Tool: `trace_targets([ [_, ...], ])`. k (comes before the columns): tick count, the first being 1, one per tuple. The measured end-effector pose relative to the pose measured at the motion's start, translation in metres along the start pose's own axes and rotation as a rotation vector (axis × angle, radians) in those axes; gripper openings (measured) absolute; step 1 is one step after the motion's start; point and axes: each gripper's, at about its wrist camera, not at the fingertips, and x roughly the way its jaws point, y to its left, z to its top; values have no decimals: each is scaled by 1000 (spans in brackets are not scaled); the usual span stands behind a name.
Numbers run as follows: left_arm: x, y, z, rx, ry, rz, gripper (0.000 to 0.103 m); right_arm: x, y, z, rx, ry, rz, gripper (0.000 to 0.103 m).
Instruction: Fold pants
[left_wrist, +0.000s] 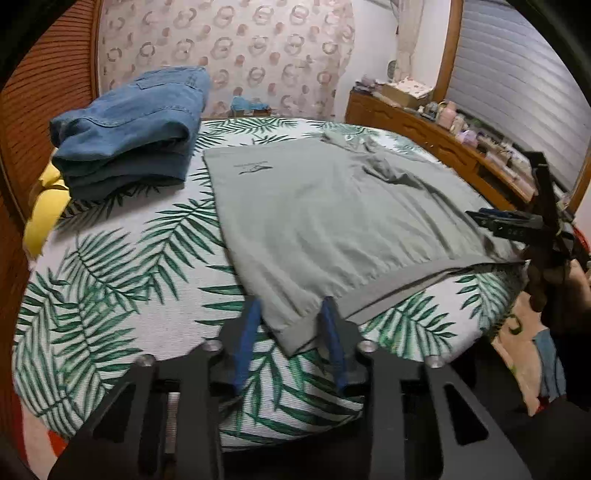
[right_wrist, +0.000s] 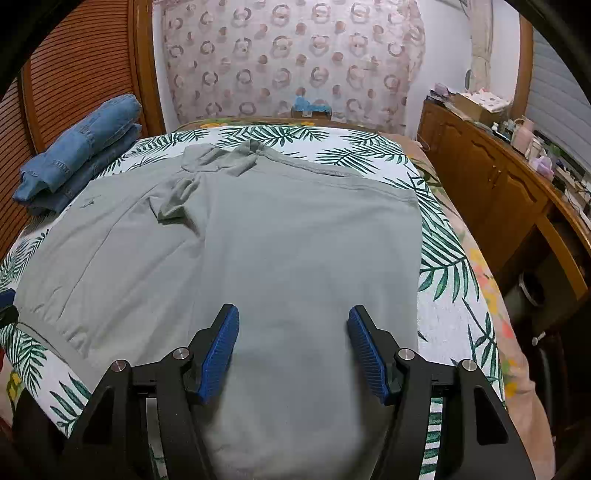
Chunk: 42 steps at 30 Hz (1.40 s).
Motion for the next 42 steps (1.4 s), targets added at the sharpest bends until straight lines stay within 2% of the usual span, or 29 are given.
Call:
trace_targets([
  [2,0,1,0,-6,-6,2,25,0,-2,-1,-9,3,1,64],
  [4,0,2,1,-6,-5,-3,11,-1,-2,-2,-27,-1,5,64],
  [7,-1,0,5,-6,-21,-20,5,0,-5,-2,-21,-2,20,64],
  [13,-15,-18,31,54,-91,-50,3,-2,-11,-3,-15,-4,49,64],
  [20,-20,-38,63,106,-133,-102,2,-10,-15,-6,2,-27,70,61],
  [26,-13,-67,83,169,-137,-144,2,-17,-15,-9,6,-53,83,60],
  [30,-4,-87,98,204,-132,-180,2,-20,-17,-12,3,-62,78,54],
  [42,3,-149,130,294,-128,-262,2,-36,-43,-20,41,-98,91,53],
])
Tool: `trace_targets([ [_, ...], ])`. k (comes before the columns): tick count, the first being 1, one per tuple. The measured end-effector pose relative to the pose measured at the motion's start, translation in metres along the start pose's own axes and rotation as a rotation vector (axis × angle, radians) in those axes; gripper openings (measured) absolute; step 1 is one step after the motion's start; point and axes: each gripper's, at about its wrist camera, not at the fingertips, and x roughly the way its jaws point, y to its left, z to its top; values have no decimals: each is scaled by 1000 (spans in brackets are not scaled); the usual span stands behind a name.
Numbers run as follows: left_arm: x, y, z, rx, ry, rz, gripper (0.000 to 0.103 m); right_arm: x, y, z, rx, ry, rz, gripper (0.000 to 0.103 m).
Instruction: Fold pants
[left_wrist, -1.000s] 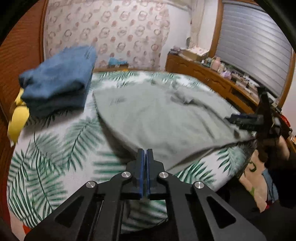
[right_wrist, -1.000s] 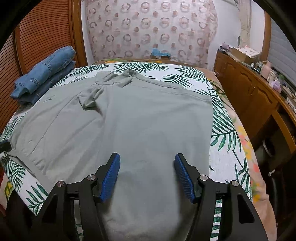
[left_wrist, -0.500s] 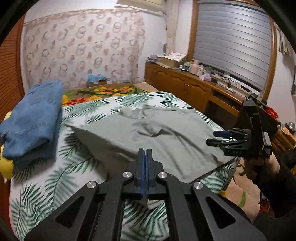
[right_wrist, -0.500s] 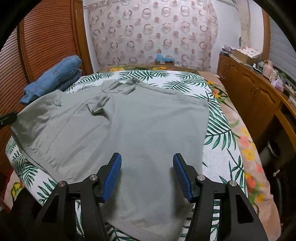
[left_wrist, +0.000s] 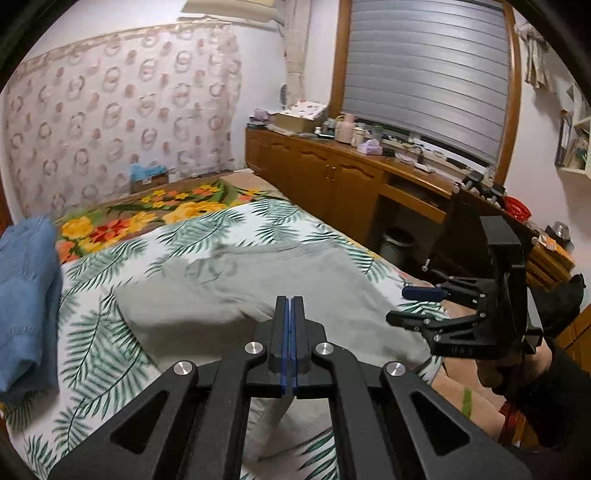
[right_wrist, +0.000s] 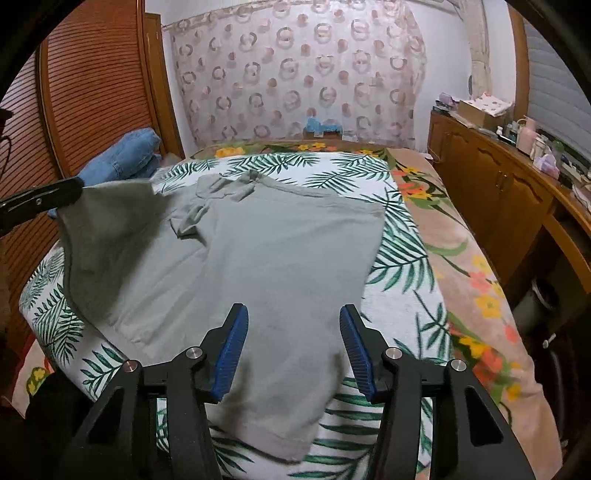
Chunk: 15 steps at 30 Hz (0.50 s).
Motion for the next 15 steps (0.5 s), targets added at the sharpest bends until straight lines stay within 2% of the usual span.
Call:
trace_targets([
  [8,29,-29,14,26,45,-50,2,-4,-13,-9,15,-13,5,53],
  [11,33,-32,13,22,62,-49,2,-2,-17,-10,28,-16,12,53],
  [14,37,-31,10,30,81,-12,2,1,-14,-10,33,-12,12,53],
  [15,35,-30,9,31,84,-2,5,3,-13,-10,33,-12,13,53],
])
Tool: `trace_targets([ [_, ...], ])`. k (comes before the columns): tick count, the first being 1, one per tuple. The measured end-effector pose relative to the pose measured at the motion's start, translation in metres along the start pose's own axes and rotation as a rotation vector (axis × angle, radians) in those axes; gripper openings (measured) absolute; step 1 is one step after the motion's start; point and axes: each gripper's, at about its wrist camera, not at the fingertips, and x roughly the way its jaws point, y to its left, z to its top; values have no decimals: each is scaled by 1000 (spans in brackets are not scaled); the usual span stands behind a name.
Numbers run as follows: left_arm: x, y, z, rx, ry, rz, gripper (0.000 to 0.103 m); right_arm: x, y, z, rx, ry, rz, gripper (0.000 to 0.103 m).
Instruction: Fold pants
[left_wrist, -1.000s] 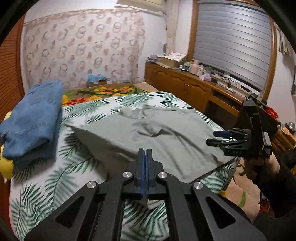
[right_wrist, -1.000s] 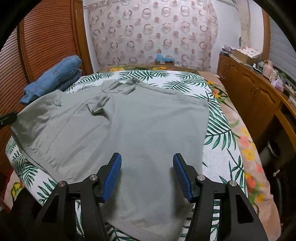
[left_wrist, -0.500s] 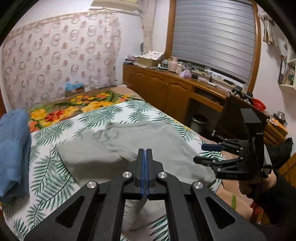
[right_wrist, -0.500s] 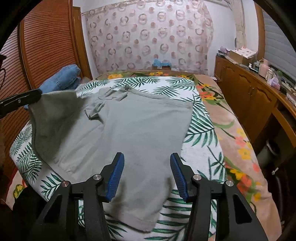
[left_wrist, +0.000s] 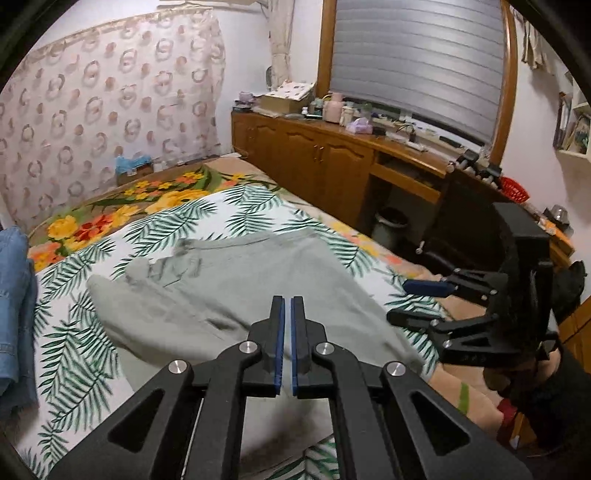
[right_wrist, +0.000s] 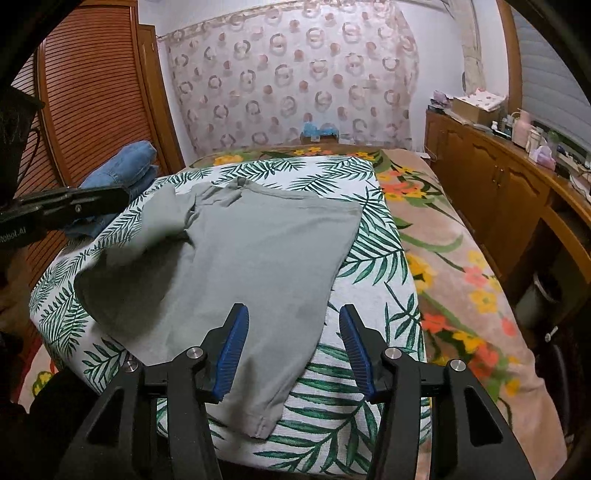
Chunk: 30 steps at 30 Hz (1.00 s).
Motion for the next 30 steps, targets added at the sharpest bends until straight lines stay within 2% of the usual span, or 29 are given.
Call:
trace_targets([
  [2,-3,4,-3,-1,-1,21,27,2,1,0,1,-3,5,53],
  [3,-5,7,-6,-4,-7,37,47,3,2,1,2,-4,9,53],
  [4,-8,11,-8,-9,-16,50,61,5,4,3,3,-5,13,53],
  [6,-12,19,-13,-22,-25,64,71,6,8,2,-1,-7,27,53],
  [10,-15,39,-29,-51,-12,119,72,12,19,5,-16,-9,42,52],
  [14,-17,55,-46,-82,11,151,72,20,34,8,-36,-10,79,47],
  [30,0,85,-106,-157,119,178,72,64,68,7,-97,71,171,35],
])
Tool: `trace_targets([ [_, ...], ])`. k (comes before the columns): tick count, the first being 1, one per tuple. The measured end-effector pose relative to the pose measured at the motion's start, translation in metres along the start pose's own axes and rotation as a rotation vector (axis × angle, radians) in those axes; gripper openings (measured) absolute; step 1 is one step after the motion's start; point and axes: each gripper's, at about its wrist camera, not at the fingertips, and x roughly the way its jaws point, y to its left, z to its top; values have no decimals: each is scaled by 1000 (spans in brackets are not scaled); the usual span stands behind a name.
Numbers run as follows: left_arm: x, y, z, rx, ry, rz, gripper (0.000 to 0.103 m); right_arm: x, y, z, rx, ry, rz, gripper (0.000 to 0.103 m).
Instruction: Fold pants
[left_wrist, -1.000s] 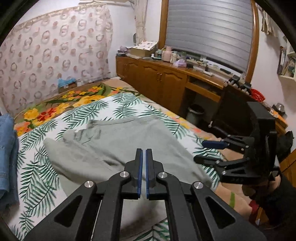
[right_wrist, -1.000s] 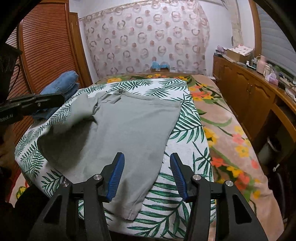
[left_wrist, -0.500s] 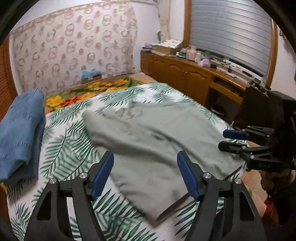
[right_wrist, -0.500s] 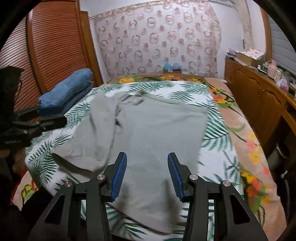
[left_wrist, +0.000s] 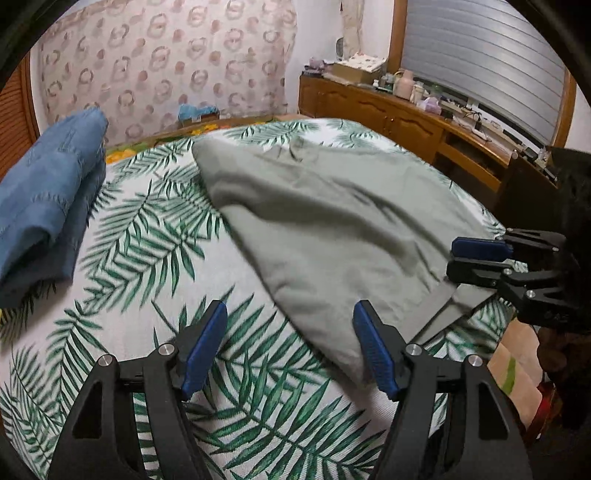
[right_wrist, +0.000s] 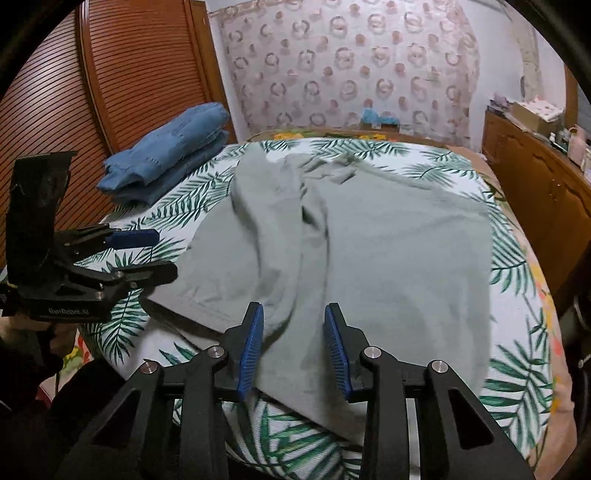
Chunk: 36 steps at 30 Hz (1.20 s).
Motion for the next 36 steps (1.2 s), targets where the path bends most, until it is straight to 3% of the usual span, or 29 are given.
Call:
trace_targets([
  [10,5,4,-9,-6,-1,4,72,11,4,6,-19,27,21,31],
  [13,5,5,-9,-11,-7,-2,72,14,3,8,-21,37,30,26],
  [16,4,6,-9,-21,-7,-9,72,12,5,8,-19,31,41,12],
  [21,-3,3,-6,-28,-28,-15,72,-9,9,7,-23,-34,38,5],
  [29,-12,-9,6,-10,-68,-36,72,-53,0,3,-30,-143,-14,5],
  [36,-8,-20,16,16,-68,-47,72,-84,-10,-10,-22,-188,-69,5],
])
